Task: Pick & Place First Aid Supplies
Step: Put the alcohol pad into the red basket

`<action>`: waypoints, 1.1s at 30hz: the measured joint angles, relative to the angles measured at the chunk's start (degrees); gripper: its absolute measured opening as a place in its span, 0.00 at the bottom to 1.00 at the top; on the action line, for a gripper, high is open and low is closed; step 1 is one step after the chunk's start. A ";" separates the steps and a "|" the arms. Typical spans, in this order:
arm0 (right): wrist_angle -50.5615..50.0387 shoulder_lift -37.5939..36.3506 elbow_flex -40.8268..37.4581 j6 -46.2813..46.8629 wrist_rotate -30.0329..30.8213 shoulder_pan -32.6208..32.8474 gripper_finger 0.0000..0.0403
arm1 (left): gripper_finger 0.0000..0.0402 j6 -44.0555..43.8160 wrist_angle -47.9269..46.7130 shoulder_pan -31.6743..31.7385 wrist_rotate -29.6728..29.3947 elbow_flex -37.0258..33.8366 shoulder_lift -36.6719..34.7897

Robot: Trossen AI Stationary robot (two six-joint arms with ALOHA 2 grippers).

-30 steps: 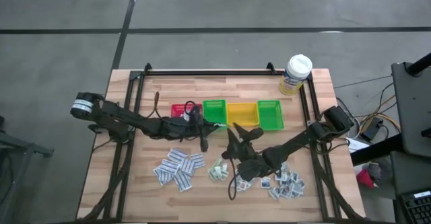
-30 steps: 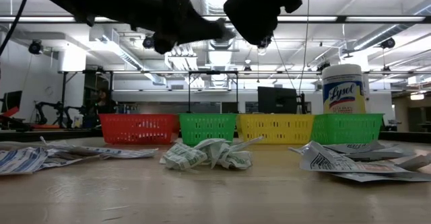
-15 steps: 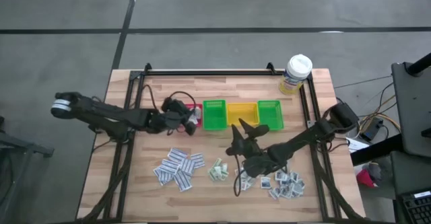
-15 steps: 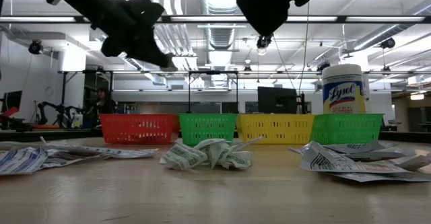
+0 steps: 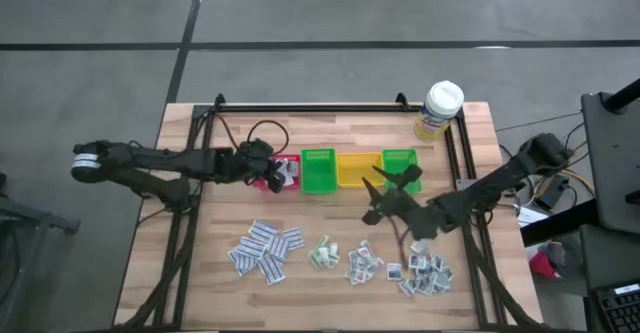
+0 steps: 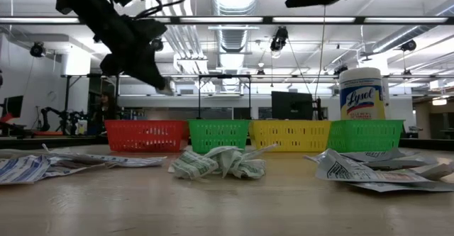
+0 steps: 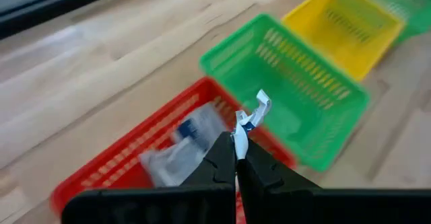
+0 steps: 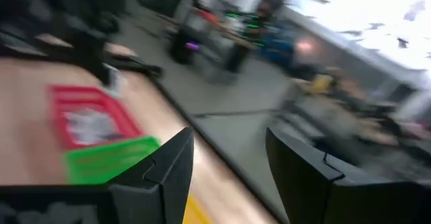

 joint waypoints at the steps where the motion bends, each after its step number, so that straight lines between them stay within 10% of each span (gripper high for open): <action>1: -0.99 -2.09 -1.17 1.13 -2.29 0.00 0.45 | 0.00 -0.09 -0.45 0.67 0.49 -0.01 0.00; 14: -22.97 -22.60 -7.59 16.60 -36.43 0.00 0.44 | 0.00 -1.36 -3.05 9.29 15.69 0.01 0.02; 33: -25.01 -25.93 -10.30 19.51 -39.39 0.00 0.45 | 0.00 -7.54 -7.45 12.06 19.32 -5.10 0.07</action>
